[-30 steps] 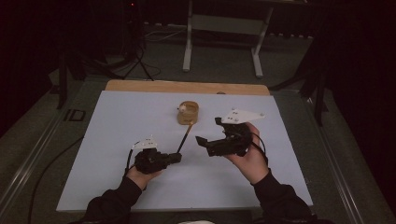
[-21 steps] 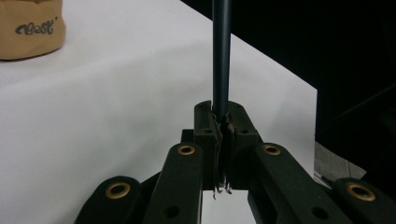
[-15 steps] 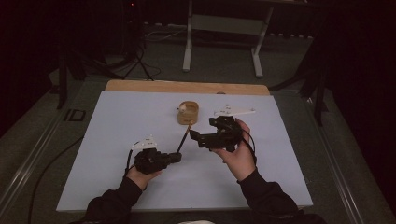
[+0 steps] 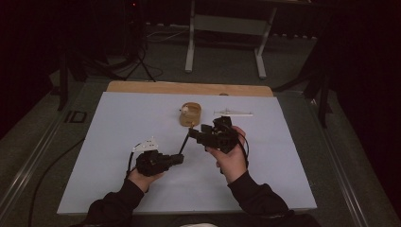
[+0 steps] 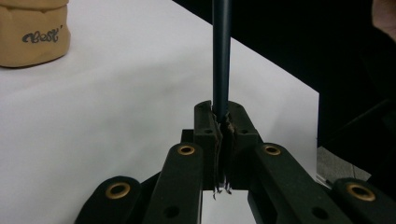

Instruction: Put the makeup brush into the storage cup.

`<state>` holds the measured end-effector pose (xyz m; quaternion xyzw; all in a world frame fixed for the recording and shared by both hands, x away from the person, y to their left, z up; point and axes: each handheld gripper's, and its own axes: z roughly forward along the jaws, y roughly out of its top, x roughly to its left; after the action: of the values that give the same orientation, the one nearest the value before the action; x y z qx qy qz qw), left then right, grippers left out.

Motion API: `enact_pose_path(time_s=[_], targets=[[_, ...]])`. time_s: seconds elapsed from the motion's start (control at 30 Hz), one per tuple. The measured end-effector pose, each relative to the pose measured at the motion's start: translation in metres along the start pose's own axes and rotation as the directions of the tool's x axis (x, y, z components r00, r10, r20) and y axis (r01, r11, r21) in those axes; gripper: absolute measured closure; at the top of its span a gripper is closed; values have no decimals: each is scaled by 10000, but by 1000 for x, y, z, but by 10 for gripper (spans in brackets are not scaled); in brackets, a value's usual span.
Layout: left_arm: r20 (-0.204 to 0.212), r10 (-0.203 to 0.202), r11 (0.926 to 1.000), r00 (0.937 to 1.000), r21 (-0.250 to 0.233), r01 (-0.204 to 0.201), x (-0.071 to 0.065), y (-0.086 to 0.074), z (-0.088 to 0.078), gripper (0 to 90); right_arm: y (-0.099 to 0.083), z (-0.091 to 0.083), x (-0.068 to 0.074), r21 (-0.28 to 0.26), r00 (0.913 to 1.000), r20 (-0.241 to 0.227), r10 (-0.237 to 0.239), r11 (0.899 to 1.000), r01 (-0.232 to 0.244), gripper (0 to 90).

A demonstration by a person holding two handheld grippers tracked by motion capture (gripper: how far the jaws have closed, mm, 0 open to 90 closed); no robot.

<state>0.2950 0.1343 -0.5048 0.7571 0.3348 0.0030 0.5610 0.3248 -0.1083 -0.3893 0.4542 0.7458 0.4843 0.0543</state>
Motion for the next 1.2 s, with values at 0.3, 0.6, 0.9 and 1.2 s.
enact_pose_path(time_s=[0.3, 0.6, 0.9, 1.2], targets=[[2, 55, 10000, 10000, -5, -55, -3, 0, 0, 861, -1, 8, -4, 82, 9974, -265, 664, 9978, -663, 533], [35, 225, 9997, 9997, 33, -225, -4, 1, 1, 862, -4, 16, -5, 229, 9948, -408, 931, 9955, -922, 694], [105, 214, 9997, 9997, 148, -215, -5, 1, 2, 861, -3, 17, -5, 248, 9920, -590, 1116, 9936, -1103, 802], [275, 288, 9995, 9992, 150, -292, -6, 1, 4, 838, -2, 14, -1, 305, 9847, -1332, 1125, 9935, -1093, 842]])
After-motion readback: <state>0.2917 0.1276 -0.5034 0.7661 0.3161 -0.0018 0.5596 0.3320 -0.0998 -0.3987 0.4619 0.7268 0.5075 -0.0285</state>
